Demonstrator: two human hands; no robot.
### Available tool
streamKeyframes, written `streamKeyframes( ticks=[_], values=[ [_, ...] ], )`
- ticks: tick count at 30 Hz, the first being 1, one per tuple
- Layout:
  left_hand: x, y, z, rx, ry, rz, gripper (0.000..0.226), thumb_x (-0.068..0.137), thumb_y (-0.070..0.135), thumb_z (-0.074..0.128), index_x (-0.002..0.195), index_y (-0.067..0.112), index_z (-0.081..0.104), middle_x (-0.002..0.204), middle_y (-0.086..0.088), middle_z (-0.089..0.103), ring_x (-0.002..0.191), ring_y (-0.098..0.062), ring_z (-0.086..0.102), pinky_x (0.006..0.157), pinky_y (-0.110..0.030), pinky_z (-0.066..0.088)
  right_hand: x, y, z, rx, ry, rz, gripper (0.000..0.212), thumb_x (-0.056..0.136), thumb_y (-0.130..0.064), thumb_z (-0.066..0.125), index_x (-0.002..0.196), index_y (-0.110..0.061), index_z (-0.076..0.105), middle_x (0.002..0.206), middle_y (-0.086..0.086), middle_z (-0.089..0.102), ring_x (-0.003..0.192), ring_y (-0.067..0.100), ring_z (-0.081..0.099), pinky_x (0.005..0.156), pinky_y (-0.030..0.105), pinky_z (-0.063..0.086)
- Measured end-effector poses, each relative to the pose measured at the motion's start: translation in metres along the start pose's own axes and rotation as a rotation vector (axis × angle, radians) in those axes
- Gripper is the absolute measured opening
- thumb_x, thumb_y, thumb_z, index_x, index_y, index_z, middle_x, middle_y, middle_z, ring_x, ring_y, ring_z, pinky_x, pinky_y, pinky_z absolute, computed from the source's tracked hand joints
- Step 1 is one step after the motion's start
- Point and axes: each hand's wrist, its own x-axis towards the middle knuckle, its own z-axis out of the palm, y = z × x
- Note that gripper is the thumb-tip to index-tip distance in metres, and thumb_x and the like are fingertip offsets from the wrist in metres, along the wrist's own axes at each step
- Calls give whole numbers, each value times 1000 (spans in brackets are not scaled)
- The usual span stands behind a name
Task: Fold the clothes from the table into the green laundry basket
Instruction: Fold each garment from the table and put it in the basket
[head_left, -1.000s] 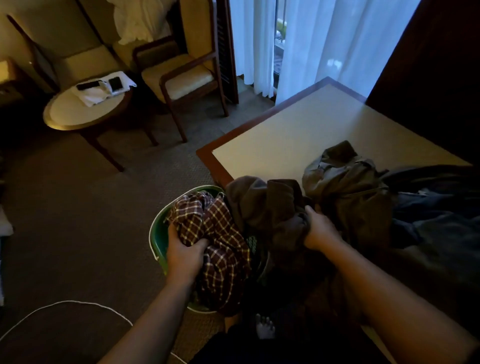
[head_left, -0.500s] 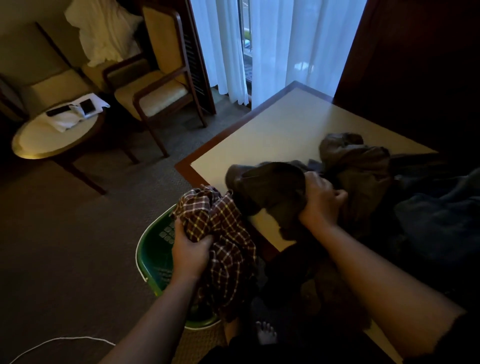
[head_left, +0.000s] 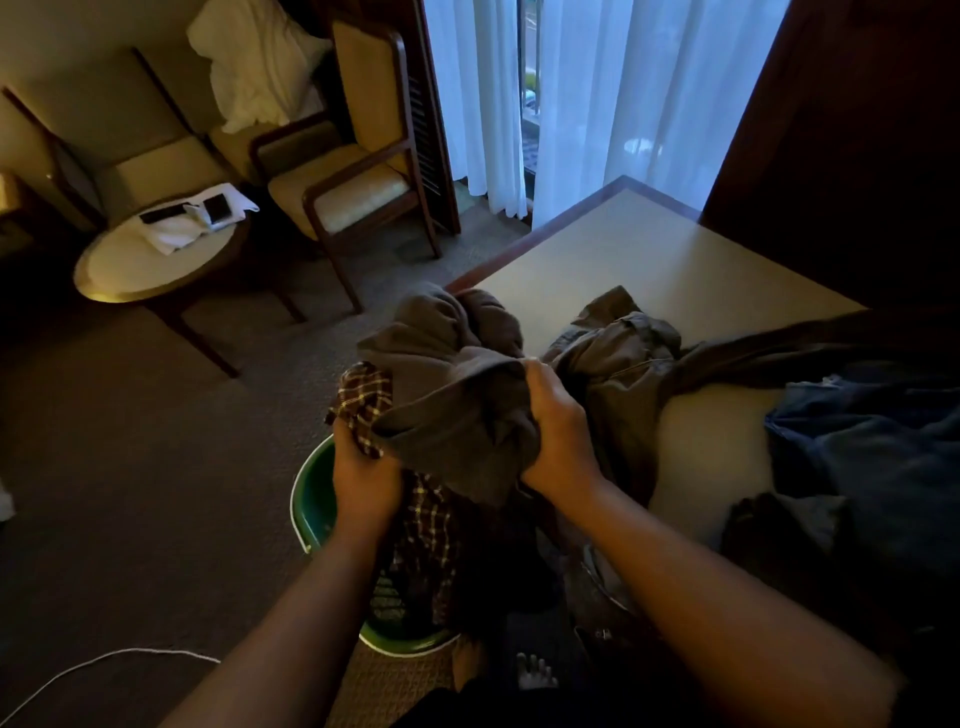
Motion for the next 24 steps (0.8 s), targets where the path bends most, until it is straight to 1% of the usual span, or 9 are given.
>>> streamKeyframes(
  ticks=[3,5,7,10,12,14,18,21,24],
  values=[
    [-1,-1,-6,-49,24,-52,76,95,18,72,159,29,31,156,2,47,142,-24,45,118,-46,35,-15,23,-2,-19,-8,92,45,89,-31,72,125,-15,52,115,2,59,98,11,62,85,37,59],
    [2,-10,-16,-109,51,-125,83,93,17,72,161,32,27,161,-1,42,146,-29,42,122,-53,32,-25,27,2,-21,-33,127,51,88,-24,77,130,-11,51,117,3,60,97,0,54,91,17,52],
    [4,-17,-28,-147,78,-187,89,90,21,76,162,35,25,162,0,41,147,-29,41,122,-57,32,-35,27,9,10,-38,165,56,90,-30,73,135,-7,50,114,-1,59,94,-2,52,92,12,48],
    [9,-24,-45,-174,142,-195,90,83,25,79,157,40,31,157,4,47,142,-26,46,120,-57,34,-50,27,25,68,-76,329,59,94,-33,67,145,-14,43,110,-3,61,98,15,60,91,36,53],
    [14,-28,-54,-214,163,-184,91,82,25,80,157,41,30,156,5,47,141,-25,47,120,-58,35,-60,25,38,71,-103,417,64,94,-25,69,150,-15,39,112,-4,60,101,17,59,90,36,49],
    [20,-30,-62,-216,187,-202,94,83,23,80,159,38,27,159,2,44,143,-25,45,121,-57,34,-70,20,48,58,-111,436,58,90,-24,70,142,-24,45,109,-1,65,98,21,64,83,34,50],
    [38,-42,-70,-212,174,-219,99,82,25,81,161,37,22,160,0,42,145,-27,43,122,-56,34,-86,16,66,37,-113,507,49,86,-22,73,126,-28,46,101,3,67,92,24,68,80,48,59],
    [53,-54,-75,-133,51,-239,107,81,39,80,163,38,13,164,-3,36,148,-30,40,123,-56,31,-92,12,77,28,-67,543,52,84,-35,69,129,-22,46,105,6,67,95,26,68,81,53,59],
    [74,-69,-84,-41,-217,-325,109,85,53,76,164,40,3,170,-3,24,152,-32,33,123,-56,30,-95,6,91,15,-8,572,52,85,-38,68,129,-20,48,107,9,66,97,28,67,81,55,59]
  ],
)
